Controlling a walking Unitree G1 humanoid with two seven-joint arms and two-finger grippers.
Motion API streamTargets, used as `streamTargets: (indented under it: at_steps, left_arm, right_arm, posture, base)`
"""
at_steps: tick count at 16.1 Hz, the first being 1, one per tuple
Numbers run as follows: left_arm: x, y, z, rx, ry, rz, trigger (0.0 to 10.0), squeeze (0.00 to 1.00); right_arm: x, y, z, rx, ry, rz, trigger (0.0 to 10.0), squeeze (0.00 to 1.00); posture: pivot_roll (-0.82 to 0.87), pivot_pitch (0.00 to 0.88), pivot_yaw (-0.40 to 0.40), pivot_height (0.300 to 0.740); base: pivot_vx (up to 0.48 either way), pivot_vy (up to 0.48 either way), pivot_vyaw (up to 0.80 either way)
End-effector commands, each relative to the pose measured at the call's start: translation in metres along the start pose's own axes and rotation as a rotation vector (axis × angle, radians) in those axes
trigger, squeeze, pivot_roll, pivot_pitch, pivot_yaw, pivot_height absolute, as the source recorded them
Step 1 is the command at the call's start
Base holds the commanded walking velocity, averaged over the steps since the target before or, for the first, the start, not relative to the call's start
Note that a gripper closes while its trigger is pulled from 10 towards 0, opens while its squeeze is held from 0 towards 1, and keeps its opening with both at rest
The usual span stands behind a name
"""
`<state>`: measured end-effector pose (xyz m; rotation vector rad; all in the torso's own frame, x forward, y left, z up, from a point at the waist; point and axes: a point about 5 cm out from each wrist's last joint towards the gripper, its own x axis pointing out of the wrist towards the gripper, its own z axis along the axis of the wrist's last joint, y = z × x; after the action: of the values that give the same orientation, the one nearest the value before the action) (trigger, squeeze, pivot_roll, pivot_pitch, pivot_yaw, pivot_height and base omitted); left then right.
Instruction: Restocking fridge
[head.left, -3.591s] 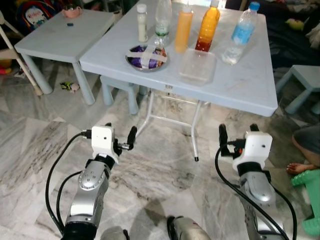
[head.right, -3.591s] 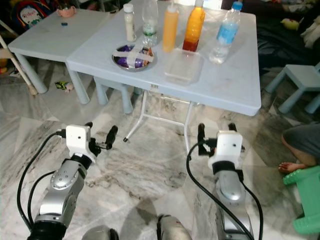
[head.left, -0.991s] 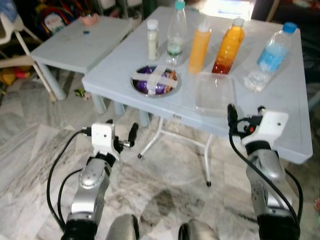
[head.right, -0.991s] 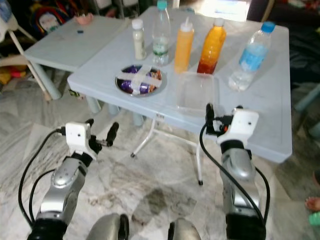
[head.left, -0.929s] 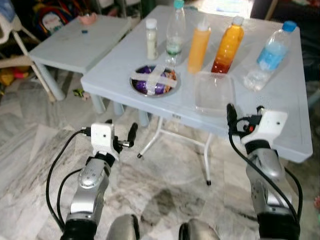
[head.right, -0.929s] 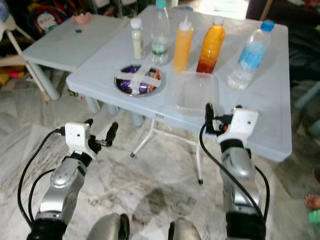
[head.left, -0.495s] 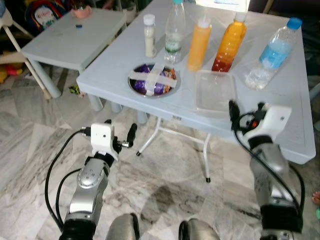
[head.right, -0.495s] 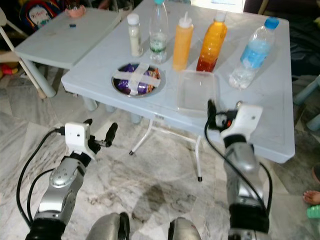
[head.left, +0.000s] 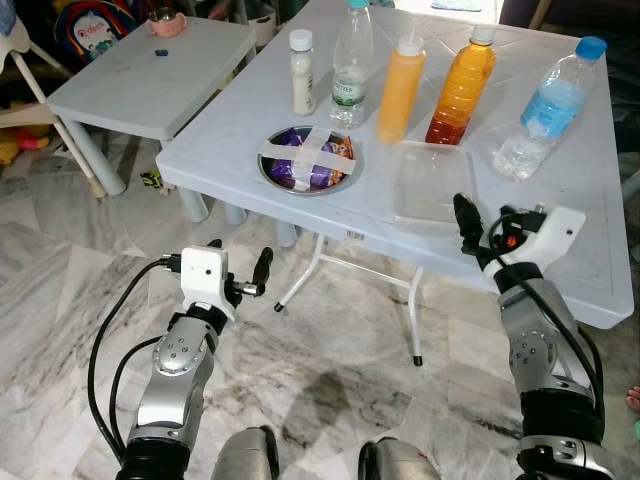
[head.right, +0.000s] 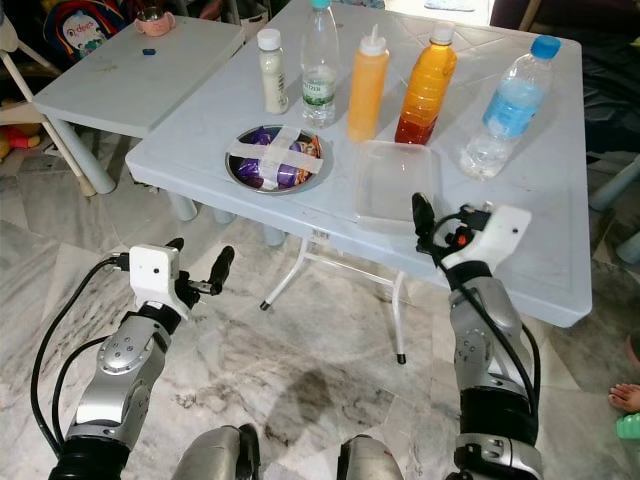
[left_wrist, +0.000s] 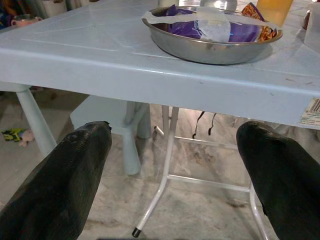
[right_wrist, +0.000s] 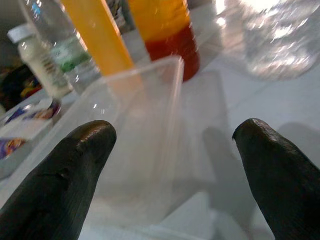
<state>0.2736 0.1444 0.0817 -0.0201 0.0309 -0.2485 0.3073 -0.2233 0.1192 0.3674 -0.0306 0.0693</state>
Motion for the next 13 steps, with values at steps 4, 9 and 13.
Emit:
streamTargets:
  at_steps: [4, 9, 13]
  left_arm:
    - [-0.001, 0.002, 0.002, 0.021, 0.003, -0.005, 10.0, 0.0]
    - [-0.001, 0.002, 0.002, 0.024, 0.003, -0.003, 10.0, 0.0]
    - [-0.002, 0.001, 0.002, 0.024, 0.006, -0.005, 10.0, 0.0]
  right_arm:
    - [0.009, 0.006, -0.005, 0.068, 0.047, 0.088, 10.0, 0.0]
    - [0.022, 0.007, 0.0, 0.142, 0.052, 0.132, 10.0, 0.0]
    - [0.024, 0.006, -0.004, 0.2, 0.069, 0.14, 0.0, 0.0]
  posture:
    - [0.01, 0.119, 0.061, 0.74]
    - [0.02, 0.124, 0.058, 0.74]
    - [0.02, 0.126, 0.059, 0.74]
  base:
    - [0.0, 0.0, 0.0]
    - [0.0, 0.0, 0.0]
    - [0.0, 0.0, 0.0]
